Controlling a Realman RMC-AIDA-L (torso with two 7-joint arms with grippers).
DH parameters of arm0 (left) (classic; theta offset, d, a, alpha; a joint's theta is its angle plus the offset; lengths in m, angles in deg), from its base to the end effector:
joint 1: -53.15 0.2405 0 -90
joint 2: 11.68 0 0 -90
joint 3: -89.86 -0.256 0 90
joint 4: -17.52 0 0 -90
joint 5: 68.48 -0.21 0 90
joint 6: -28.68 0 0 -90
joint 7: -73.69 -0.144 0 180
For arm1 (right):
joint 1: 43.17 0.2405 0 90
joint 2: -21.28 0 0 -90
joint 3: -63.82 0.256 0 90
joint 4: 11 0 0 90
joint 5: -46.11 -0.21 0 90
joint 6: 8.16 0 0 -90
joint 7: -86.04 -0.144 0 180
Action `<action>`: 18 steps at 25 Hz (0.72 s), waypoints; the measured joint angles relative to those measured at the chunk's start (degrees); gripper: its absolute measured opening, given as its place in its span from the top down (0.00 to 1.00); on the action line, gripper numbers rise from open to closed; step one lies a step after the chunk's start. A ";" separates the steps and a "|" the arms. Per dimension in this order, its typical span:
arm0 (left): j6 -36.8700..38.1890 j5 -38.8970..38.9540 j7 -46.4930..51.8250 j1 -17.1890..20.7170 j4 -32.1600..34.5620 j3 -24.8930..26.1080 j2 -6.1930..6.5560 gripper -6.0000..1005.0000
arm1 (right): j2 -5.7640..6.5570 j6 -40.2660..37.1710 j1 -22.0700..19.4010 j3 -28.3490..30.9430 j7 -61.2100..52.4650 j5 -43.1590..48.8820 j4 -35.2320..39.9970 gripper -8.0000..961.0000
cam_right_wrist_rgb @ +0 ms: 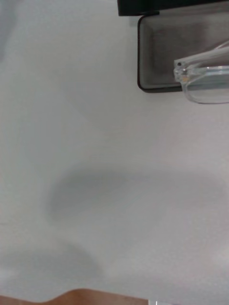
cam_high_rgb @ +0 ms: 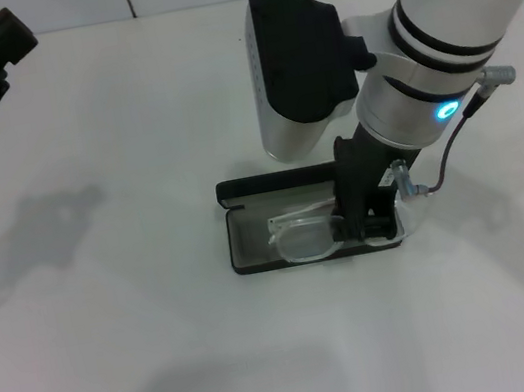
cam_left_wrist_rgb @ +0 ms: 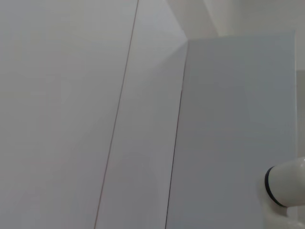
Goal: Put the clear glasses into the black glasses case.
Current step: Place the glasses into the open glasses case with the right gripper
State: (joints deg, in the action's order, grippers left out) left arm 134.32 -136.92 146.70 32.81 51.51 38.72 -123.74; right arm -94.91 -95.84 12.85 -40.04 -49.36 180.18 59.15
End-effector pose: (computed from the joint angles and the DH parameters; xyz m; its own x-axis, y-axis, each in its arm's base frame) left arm -0.2507 0.2938 0.0889 0.4393 0.0148 0.8982 0.3796 -0.9093 -0.1707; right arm 0.0621 0.3414 -0.0728 0.8776 0.0307 0.4784 0.0534 -0.9980 -0.0340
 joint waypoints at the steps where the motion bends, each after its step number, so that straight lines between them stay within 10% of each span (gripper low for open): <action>1: -0.19 -0.06 -0.03 -0.02 -0.02 0.00 0.00 0.92 | 0.00 0.29 0.09 -0.03 0.05 0.26 -0.15 0.90; 18: -1.26 -0.40 -0.07 -0.42 -0.69 0.00 -0.93 0.92 | 0.00 5.48 0.46 -1.76 2.65 0.53 -3.30 0.90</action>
State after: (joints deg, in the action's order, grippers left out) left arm 133.06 -137.33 146.63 32.40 50.82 38.71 -124.66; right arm -94.91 -90.36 13.31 -41.79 -46.72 180.71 55.84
